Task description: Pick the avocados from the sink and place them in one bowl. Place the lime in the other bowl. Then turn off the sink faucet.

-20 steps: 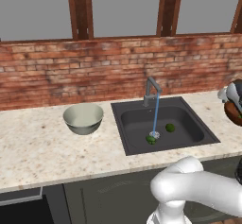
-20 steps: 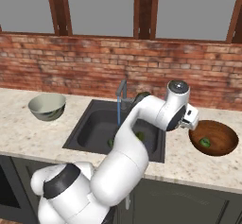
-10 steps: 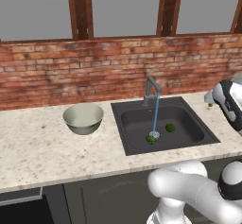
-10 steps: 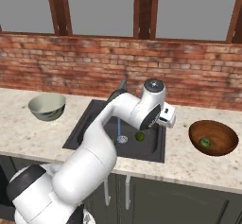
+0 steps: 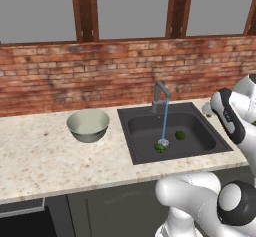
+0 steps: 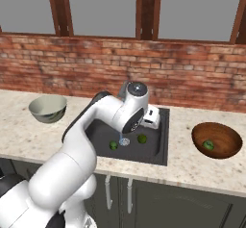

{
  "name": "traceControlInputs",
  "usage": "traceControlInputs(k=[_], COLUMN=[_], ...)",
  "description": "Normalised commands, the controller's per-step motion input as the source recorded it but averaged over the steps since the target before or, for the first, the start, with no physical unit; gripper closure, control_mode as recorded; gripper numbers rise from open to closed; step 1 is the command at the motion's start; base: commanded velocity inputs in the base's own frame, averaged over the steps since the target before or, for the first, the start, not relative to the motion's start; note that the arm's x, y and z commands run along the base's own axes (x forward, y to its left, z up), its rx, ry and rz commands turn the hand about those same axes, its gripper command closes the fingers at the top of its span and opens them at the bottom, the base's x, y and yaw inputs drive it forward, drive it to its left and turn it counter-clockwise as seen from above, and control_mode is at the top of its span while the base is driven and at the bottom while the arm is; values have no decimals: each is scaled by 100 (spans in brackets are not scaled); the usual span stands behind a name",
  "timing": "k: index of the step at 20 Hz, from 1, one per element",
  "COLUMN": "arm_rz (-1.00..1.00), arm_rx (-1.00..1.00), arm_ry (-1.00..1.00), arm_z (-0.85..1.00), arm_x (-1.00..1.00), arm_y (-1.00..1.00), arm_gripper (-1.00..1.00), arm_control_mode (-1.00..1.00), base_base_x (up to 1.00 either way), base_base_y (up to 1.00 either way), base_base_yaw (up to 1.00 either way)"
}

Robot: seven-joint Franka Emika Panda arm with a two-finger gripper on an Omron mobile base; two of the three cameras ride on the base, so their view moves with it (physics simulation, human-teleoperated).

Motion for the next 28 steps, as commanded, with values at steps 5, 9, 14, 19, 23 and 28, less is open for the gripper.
traceControlInputs(k=[5,9,14,19,23,28], arm_rz=[12,12,8,3,0,0], arm_rx=[0,0,0,-1,0,0], arm_ry=[3,5,8,8,1,0], arm_z=[-3,-12,-23,-35,-33,-29], arm_x=[10,13,16,23,30,31], arm_y=[38,44,42,25,17,17], arm_gripper=[-100,-100,-100,-100,-100,-100], arm_control_mode=[-100,-100,-100,-100,-100,-100], base_base_x=[0,0,0,0,0,0], base_base_y=[0,0,0,0,0,0], base_base_yaw=[0,0,0,0,0,0])
